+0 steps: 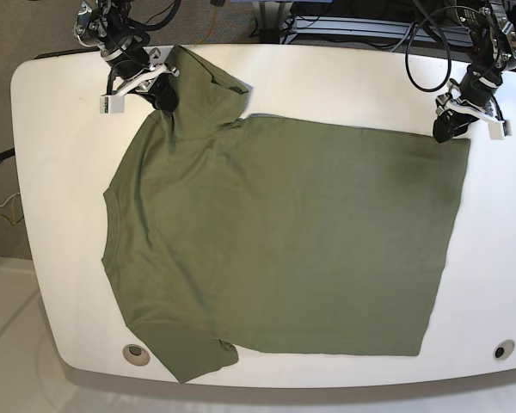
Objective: Fold the T-shirt properly
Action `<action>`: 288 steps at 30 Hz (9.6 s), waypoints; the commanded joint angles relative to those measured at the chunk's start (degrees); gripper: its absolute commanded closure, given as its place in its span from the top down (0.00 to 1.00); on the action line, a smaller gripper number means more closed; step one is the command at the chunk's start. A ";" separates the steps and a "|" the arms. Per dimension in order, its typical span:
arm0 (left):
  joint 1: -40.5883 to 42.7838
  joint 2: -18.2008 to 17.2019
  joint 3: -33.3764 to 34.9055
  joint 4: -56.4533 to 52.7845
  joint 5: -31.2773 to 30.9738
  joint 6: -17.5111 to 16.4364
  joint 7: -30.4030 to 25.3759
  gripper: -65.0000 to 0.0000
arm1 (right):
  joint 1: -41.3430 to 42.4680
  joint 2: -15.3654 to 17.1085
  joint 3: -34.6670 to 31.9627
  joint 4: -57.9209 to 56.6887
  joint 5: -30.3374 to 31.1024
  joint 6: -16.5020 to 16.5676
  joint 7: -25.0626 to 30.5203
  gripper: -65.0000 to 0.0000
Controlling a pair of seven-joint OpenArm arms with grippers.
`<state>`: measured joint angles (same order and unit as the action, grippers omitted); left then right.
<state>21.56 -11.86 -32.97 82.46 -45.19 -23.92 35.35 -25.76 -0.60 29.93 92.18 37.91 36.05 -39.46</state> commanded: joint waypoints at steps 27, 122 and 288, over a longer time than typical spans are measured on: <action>-0.89 -0.88 0.24 -0.90 1.40 0.16 -0.07 0.32 | -0.02 0.52 0.08 0.17 -0.63 0.27 -1.09 0.00; -2.30 -3.13 -6.93 -0.44 -11.86 -3.26 3.02 0.53 | -0.38 0.57 -0.09 0.25 -0.94 2.45 -0.10 0.00; -4.93 -1.59 -7.06 -2.05 -3.86 7.30 5.09 0.45 | -0.08 0.87 0.24 0.26 -2.50 3.95 0.98 0.00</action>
<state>16.88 -12.84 -39.97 79.94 -48.86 -16.51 40.18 -25.63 -0.12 29.95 92.05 36.01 39.70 -38.15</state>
